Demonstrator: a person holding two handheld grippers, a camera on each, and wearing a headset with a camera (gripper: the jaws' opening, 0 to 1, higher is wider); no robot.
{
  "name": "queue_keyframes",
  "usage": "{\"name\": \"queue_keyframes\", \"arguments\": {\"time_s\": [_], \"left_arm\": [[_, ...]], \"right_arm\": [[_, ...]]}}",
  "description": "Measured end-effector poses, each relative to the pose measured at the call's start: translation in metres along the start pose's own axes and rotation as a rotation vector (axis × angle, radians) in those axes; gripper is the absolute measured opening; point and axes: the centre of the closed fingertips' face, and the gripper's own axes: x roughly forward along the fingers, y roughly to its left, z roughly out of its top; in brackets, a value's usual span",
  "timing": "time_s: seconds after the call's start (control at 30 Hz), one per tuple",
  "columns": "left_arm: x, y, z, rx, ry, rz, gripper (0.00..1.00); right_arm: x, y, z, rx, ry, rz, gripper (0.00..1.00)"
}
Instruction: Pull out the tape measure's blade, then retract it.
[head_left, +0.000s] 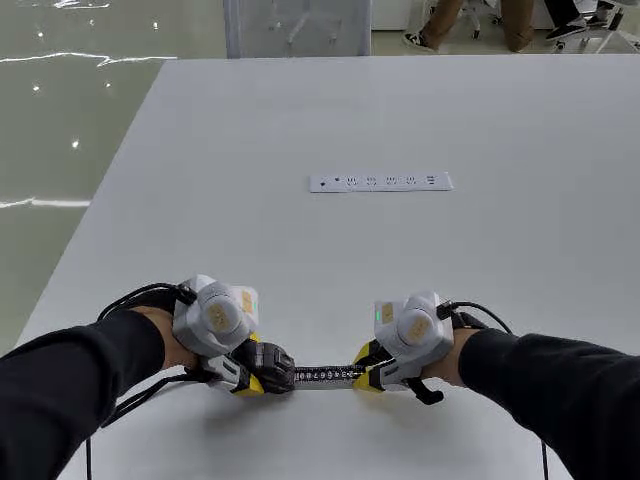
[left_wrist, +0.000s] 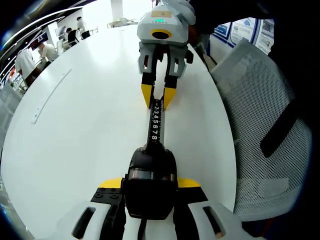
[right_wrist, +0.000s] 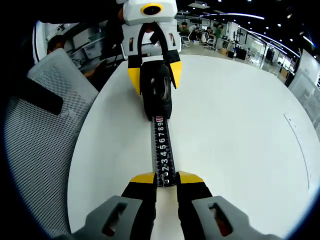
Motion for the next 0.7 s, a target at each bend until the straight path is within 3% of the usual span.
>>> {"name": "queue_keyframes", "arguments": {"time_s": [0.7], "left_arm": [[0.000, -0.001, 0.001, 0.005, 0.002, 0.004, 0.33]], "right_arm": [[-0.015, -0.001, -0.021, 0.009, 0.022, -0.016, 0.11]]}}
